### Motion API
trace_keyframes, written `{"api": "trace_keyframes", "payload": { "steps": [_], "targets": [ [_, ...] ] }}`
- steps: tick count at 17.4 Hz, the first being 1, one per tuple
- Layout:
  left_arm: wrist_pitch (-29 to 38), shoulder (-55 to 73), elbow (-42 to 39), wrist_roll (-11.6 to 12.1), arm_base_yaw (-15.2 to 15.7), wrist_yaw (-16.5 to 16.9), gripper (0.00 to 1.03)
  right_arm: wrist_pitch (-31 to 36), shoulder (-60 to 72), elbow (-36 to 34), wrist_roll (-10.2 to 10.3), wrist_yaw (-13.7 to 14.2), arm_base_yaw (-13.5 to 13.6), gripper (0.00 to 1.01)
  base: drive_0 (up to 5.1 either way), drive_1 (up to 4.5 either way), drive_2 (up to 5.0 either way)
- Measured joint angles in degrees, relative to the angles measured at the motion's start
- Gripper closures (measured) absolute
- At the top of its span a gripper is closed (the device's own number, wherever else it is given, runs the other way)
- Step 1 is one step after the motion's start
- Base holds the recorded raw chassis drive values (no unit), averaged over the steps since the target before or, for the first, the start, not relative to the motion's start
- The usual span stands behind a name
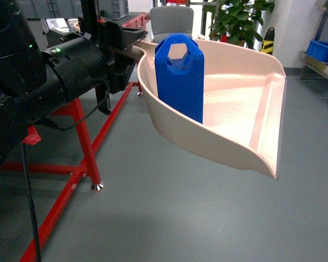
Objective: Place part in tray to right shelf
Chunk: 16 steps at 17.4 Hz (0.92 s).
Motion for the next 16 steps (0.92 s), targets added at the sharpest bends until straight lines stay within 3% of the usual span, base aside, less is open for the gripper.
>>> {"api": "trace_keyframes", "payload": {
  "steps": [16],
  "targets": [
    [0.07,0.00,0.00,-0.02,0.00,0.26,0.88,0.22,-0.09,0.00,0.00,-0.02,0.00,0.03,0.1,4.20,-4.0]
  ]
}}
